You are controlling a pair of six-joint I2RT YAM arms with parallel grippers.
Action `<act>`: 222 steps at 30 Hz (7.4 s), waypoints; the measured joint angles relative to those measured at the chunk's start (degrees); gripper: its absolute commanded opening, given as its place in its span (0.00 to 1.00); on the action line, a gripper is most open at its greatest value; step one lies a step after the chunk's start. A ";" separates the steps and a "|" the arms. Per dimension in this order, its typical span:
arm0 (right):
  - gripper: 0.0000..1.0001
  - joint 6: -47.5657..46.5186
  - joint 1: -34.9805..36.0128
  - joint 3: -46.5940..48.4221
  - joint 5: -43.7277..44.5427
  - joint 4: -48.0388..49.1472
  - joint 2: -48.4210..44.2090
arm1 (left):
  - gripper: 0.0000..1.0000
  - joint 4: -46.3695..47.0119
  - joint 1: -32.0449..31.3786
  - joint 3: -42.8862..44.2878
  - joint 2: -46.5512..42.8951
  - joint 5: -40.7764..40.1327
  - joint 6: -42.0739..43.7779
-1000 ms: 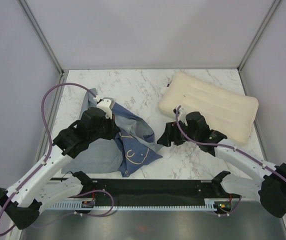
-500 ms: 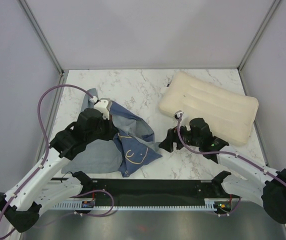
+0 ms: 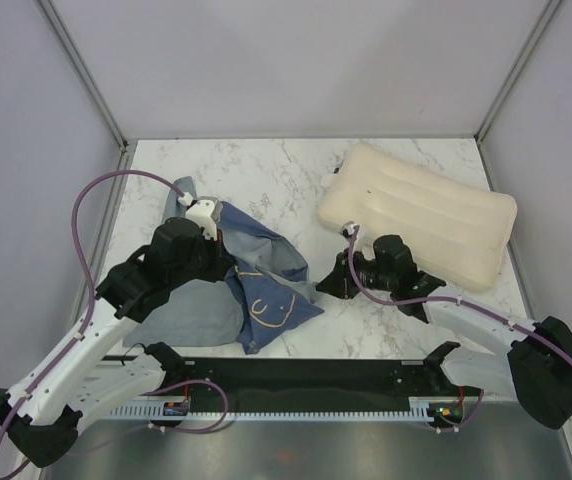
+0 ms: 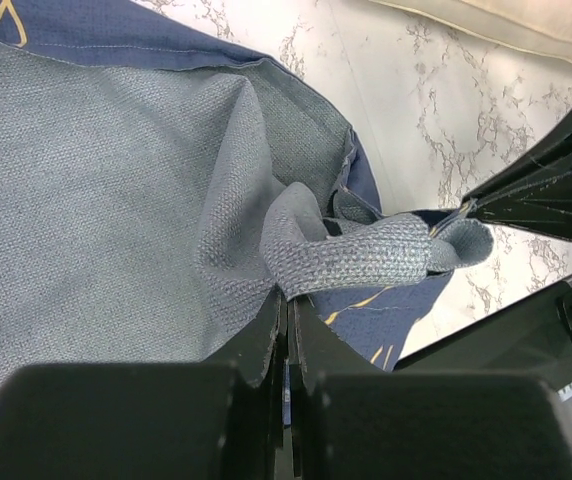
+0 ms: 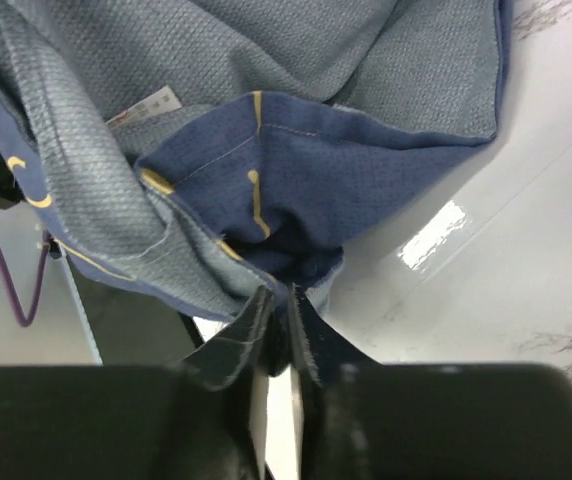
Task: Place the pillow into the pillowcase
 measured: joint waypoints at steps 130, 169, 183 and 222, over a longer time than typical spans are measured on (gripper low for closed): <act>0.00 6.71 -11.98 35.93 29.94 -34.05 7.65 | 0.74 41.66 26.84 -0.52 50.84 7.74 -27.36; 0.00 6.73 -3.82 36.50 25.64 -31.61 16.50 | 0.02 34.91 44.37 2.21 38.53 -3.63 -24.13; 0.05 5.73 -7.89 66.07 29.03 -30.99 39.80 | 0.26 29.03 45.64 22.10 56.02 -6.05 -22.86; 0.00 4.15 -18.71 45.40 48.50 -29.38 38.05 | 0.99 24.59 17.64 -4.83 34.29 1.36 -16.15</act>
